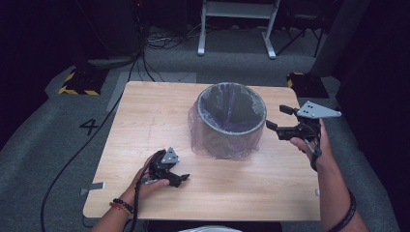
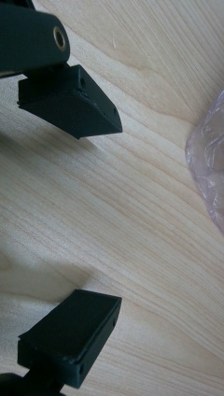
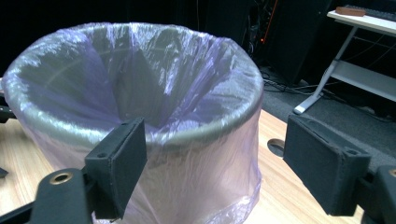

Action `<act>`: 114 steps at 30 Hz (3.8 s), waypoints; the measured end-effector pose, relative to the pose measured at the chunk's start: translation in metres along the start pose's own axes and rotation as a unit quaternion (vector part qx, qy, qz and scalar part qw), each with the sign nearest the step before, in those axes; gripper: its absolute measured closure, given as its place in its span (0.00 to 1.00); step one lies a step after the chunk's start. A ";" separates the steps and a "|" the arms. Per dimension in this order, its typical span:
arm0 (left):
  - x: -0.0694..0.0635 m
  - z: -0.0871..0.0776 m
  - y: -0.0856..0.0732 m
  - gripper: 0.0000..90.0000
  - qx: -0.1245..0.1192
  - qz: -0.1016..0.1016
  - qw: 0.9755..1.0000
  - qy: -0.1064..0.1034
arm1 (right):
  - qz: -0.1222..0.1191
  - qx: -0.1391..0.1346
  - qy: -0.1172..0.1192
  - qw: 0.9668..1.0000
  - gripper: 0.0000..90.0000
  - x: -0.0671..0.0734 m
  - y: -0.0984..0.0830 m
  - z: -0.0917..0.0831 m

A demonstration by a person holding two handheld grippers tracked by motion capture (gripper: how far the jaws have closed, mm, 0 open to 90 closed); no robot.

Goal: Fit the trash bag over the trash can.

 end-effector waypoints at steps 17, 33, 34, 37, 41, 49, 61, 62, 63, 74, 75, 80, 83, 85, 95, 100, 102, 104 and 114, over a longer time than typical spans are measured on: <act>0.000 0.000 0.000 0.16 0.000 0.000 1.000 0.000 | -0.006 -0.003 -0.013 1.000 0.24 -0.008 0.014 0.009; 0.000 0.000 0.000 0.16 0.000 0.000 1.000 0.000 | -0.012 0.000 -0.006 1.000 0.24 -0.003 0.027 0.029; 0.000 0.000 0.000 0.16 0.000 0.000 1.000 0.000 | -0.013 0.000 -0.006 1.000 0.24 -0.003 0.028 0.030; 0.000 0.000 0.000 0.16 0.000 0.000 1.000 0.000 | -0.015 0.001 -0.005 1.000 0.24 -0.002 0.030 0.034; 0.000 0.000 0.000 0.16 0.000 0.000 1.000 0.000 | -0.016 0.004 -0.004 1.000 0.23 -0.001 0.032 0.038; 0.000 0.000 0.000 0.16 0.000 0.000 1.000 0.000 | -0.017 0.013 -0.006 1.000 0.23 0.000 0.031 0.048; 0.000 0.000 0.000 0.16 0.000 0.000 1.000 0.000 | -0.020 0.028 0.004 0.999 0.23 0.003 0.030 0.066; 0.000 0.000 0.000 0.16 0.000 0.000 1.000 0.000 | -0.022 0.030 0.005 0.999 0.23 0.004 0.030 0.068; 0.000 0.000 0.000 0.16 0.000 0.000 1.000 0.000 | -0.024 0.032 0.006 0.999 0.22 0.005 0.031 0.070; 0.000 0.000 0.000 0.16 0.000 0.000 1.000 0.000 | -0.022 0.042 0.026 0.999 0.21 0.015 0.033 0.086; 0.000 0.000 0.000 0.16 0.000 0.000 1.000 0.000 | -0.024 0.044 0.025 0.998 0.21 0.015 0.033 0.087; 0.000 0.000 0.000 0.16 0.000 0.000 1.000 0.000 | -0.028 0.053 0.029 0.998 0.21 0.017 0.032 0.092; 0.000 0.000 0.000 0.16 0.001 0.000 1.000 0.000 | -0.029 0.059 0.029 0.997 0.21 0.018 0.032 0.094; 0.000 0.000 0.000 0.16 0.000 0.000 1.000 0.000 | -0.031 0.062 0.028 0.997 0.21 0.018 0.032 0.096; 0.000 0.000 0.000 0.16 0.000 0.000 1.000 0.000 | -0.043 0.084 0.038 0.995 0.20 0.023 0.027 0.105; 0.000 0.000 0.000 0.16 0.000 0.000 1.000 0.000 | -0.046 0.093 0.041 0.994 0.20 0.025 0.025 0.108; 0.000 0.000 0.000 0.16 0.000 0.000 1.000 0.000 | -0.046 0.096 0.042 0.993 0.20 0.026 0.024 0.108; 0.000 0.000 0.000 0.16 0.000 0.000 1.000 0.000 | -0.047 0.101 0.043 0.993 0.20 0.026 0.022 0.108; 0.000 0.000 0.000 0.16 0.000 0.000 1.000 0.000 | -0.051 0.114 0.054 0.991 0.20 0.030 0.019 0.108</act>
Point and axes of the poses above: each handheld gripper's, and its own axes: z roughly forward along the jaws, y roughly out of its top, x roughly to its left, the point moved 8 cm from there along z, roughly forward along the jaws, and after that the axes turned 6 degrees about -x, right-handed, at the moved point
